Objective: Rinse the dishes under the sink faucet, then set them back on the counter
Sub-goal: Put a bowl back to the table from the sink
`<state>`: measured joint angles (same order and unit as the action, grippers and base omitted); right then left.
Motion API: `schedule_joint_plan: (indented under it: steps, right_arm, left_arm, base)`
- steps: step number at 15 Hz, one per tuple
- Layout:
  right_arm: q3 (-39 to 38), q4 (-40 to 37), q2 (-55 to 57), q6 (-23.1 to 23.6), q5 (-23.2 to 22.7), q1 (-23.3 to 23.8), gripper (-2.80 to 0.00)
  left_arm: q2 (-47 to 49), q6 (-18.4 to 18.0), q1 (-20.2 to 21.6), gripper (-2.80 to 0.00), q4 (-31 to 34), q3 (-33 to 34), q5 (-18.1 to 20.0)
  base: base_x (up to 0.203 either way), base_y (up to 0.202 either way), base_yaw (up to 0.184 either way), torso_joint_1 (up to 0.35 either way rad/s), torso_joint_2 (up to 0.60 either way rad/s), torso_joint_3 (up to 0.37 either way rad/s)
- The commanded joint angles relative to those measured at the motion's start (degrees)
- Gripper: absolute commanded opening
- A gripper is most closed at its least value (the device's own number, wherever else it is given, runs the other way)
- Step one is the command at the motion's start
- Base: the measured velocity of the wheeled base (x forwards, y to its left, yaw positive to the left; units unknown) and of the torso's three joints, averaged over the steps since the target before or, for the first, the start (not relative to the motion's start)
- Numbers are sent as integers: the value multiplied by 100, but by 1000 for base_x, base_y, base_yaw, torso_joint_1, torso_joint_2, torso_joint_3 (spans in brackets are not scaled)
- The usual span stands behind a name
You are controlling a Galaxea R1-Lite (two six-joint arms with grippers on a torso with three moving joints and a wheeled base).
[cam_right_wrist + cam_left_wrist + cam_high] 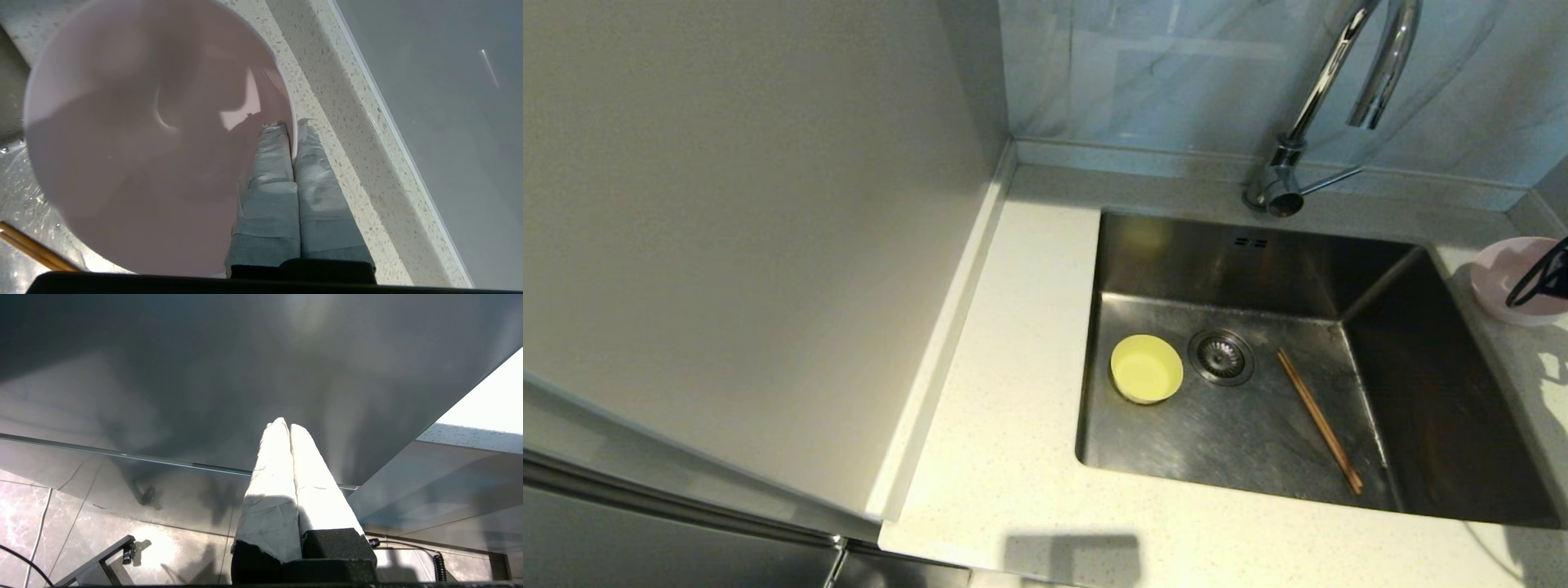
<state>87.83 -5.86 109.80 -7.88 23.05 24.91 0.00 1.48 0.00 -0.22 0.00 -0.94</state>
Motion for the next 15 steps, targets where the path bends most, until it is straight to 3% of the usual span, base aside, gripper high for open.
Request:
schedule_joint_plan:
  steps: [1,2,11,13,15]
  right_arm:
    - [23,-20,103,-4,33,-3,-280]
    - [10,-20,108,-4,55,-3,0]
    - [132,31,-458,41,31,49,0]
    - [65,25,-957,201,7,-208,0]
    - [-175,22,-1557,423,19,-787,0]
  left_arm:
    - [-18,2,0,-280,-4,0,-3]
    - [-18,2,0,-280,-4,0,-3]
    - [-18,2,0,-280,-4,0,-3]
    - [-18,2,0,-280,-4,0,-3]
    - [-18,2,0,-280,-4,0,-3]
  base:
    - [0,0,0,0,0,0]
    - [0,0,0,0,0,0]
    - [0,0,0,0,0,0]
    - [0,0,0,0,0,0]
    - [0,0,0,0,0,0]
